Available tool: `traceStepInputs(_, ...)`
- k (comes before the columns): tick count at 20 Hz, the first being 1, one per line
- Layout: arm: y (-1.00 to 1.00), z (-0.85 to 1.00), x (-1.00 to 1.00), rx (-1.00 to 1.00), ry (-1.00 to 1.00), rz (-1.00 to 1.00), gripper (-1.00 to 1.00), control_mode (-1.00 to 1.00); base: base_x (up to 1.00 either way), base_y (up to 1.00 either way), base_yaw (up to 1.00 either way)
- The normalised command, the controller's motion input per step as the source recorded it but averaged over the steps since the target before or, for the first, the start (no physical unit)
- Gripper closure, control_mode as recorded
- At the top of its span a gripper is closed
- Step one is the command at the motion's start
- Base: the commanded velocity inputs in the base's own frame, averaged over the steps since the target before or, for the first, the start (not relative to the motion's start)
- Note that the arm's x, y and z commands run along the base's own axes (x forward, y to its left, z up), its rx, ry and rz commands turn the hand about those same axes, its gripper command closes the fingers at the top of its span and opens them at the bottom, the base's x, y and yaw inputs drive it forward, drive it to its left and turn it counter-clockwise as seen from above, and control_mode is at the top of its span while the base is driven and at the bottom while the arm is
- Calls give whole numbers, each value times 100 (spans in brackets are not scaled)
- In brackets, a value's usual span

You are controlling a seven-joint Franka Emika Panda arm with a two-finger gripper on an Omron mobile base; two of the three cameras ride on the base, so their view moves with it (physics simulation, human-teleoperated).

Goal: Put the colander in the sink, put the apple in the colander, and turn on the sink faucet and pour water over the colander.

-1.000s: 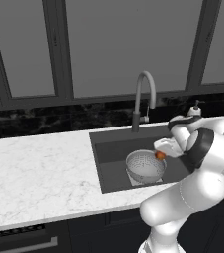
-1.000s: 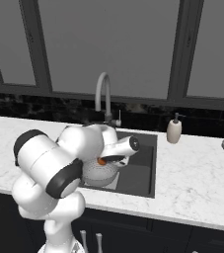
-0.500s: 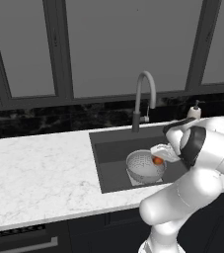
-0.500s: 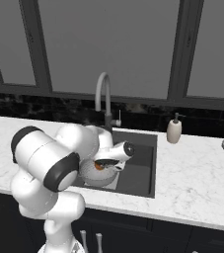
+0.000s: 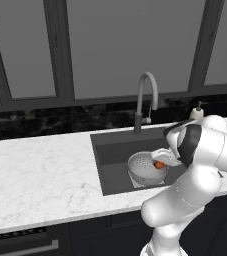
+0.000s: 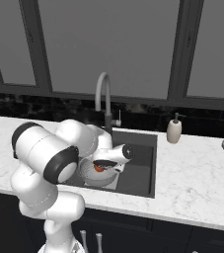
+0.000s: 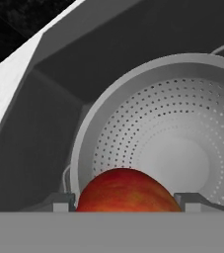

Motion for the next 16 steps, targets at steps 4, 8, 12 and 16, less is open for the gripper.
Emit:
traceStepInputs(4, 9, -20, 2, -1, 0, -1, 100, -100, 0, 0, 0)
traceStepInputs(8, 15, -19, 2, -7, 0, -6, 100, -100, 0, 0, 0)
traceStepInputs(12, 5, -7, 9, -6, 0, -6, 100, -100, 0, 0, 0)
traceStepInputs(16, 2, -7, 9, -6, 0, -7, 100, -100, 0, 0, 0)
